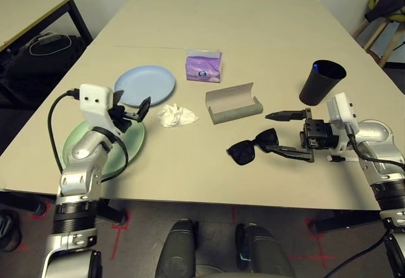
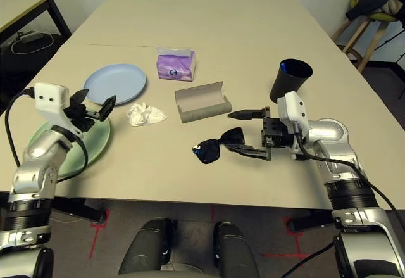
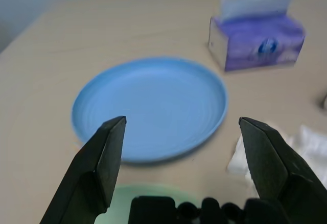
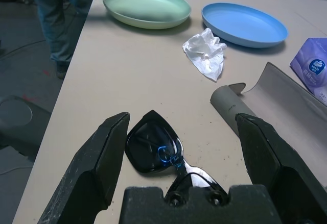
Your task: Organize and tidy the items on the table.
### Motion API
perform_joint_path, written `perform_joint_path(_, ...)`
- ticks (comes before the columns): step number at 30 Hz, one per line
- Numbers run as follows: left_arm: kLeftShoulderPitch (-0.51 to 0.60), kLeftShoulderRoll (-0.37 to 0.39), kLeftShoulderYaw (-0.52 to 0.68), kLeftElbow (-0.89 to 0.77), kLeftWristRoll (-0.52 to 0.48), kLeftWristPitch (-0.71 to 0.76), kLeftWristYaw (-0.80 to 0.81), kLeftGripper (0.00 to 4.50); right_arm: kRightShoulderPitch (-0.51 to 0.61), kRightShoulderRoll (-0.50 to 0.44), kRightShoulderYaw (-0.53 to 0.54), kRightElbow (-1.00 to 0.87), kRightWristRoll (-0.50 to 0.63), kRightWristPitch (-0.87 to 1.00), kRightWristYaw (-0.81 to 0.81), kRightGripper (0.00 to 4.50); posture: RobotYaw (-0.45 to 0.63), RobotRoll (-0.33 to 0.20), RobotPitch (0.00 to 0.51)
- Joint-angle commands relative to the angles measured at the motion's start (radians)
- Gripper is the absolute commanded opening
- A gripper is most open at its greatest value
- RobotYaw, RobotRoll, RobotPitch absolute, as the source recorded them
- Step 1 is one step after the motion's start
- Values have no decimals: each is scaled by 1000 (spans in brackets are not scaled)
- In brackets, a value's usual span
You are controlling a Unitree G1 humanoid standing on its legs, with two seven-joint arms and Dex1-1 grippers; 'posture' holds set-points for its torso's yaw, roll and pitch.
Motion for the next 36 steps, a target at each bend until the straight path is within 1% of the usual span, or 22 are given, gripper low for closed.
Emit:
perform_joint_path(1,11,47,27,-20,-44,152,-26,4500,-2,3,18,-15,1,4,-1,4476,188,0,82)
perform_joint_path(3,-12,75,54,3,-57,237,-5,4500,1,6,20,-22,1,10,-4,4476,188,0,81)
perform_joint_path(7,-74,110,113,61,-68,363,48,4500,6,9,23,-38,3,21,-13,4476,190,0,84)
perform_joint_path(12,-131,151,152,145,-58,461,91,4500,5,12,31,-52,-2,23,-34,4476,190,0,84)
perform_joint_path(15,-147,174,159,193,-44,502,112,4500,6,12,34,-58,1,29,-43,4476,189,0,84)
perform_joint_path(20,-122,224,154,258,-29,527,90,4500,11,14,38,-71,3,36,-54,4476,184,0,84)
perform_joint_path(25,-87,270,149,276,-16,559,68,4500,19,14,39,-80,6,41,-60,4476,183,0,85)
perform_joint_path(31,-48,292,137,294,3,563,45,4500,20,18,40,-83,6,42,-67,4476,180,0,85)
perform_joint_path(36,-28,295,129,294,16,557,34,4500,19,17,39,-82,4,42,-70,4476,179,0,84)
